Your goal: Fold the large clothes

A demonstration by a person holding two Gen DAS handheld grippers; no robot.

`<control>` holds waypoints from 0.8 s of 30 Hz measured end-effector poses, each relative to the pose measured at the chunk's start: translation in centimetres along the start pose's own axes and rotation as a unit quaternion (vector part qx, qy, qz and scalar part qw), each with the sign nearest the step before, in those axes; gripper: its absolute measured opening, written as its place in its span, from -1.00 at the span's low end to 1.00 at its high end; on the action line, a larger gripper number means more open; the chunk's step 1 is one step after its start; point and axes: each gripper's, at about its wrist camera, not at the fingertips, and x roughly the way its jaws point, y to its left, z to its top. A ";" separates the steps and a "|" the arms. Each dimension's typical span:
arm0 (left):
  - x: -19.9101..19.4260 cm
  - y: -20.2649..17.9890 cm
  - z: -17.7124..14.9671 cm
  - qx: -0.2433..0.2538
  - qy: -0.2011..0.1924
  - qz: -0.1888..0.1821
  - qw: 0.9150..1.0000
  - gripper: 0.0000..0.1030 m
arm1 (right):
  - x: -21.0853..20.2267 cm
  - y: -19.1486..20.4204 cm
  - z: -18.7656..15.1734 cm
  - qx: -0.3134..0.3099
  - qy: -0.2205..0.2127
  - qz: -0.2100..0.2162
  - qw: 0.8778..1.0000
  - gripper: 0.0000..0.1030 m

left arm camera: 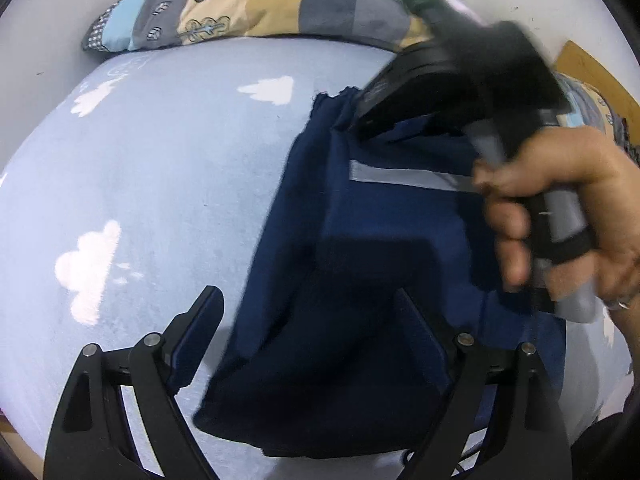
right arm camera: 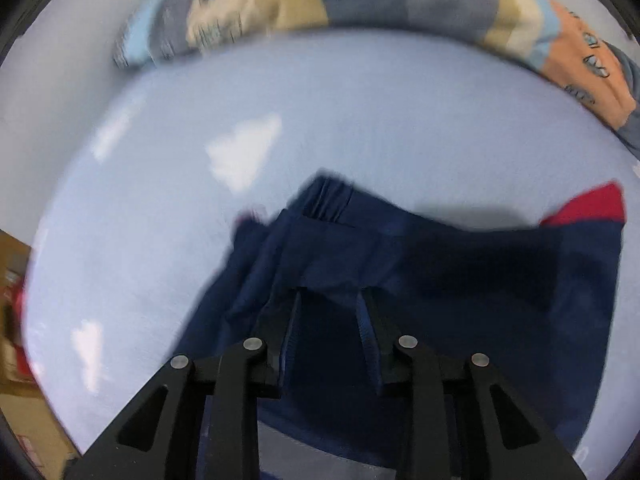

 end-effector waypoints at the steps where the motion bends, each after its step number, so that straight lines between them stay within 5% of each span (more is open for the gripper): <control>1: -0.5 0.1 0.1 0.004 -0.009 0.004 1.000 0.71 | -1.1 -0.3 -0.2 0.007 -0.005 0.023 1.000 -0.43; 4: -1.8 -0.2 -0.2 0.007 -0.031 -0.001 1.000 0.71 | -7.7 -2.0 -2.6 0.005 -0.048 0.062 0.997 -0.42; 11: -2.2 -1.2 -0.5 0.010 -0.023 -0.033 0.999 0.71 | -17.6 -6.1 -12.6 -0.023 -0.077 0.015 0.997 -0.36; 15: -1.4 -1.9 -0.4 0.022 -0.014 -0.039 0.999 0.71 | -16.6 -6.7 -16.4 -0.031 -0.074 -0.007 0.997 -0.36; 17: -0.4 -2.4 -0.5 0.034 0.001 -0.033 0.999 0.71 | -14.5 -6.7 -18.3 -0.030 -0.056 0.014 0.998 -0.38; 20: 1.5 -3.7 -1.5 0.087 0.024 0.026 0.996 0.72 | -9.5 -6.4 -20.6 -0.022 -0.019 0.011 1.000 -0.39; 24: 1.1 -3.8 -1.2 0.080 0.010 0.025 0.996 0.71 | -9.8 -6.6 -19.7 -0.002 -0.013 0.027 1.000 -0.45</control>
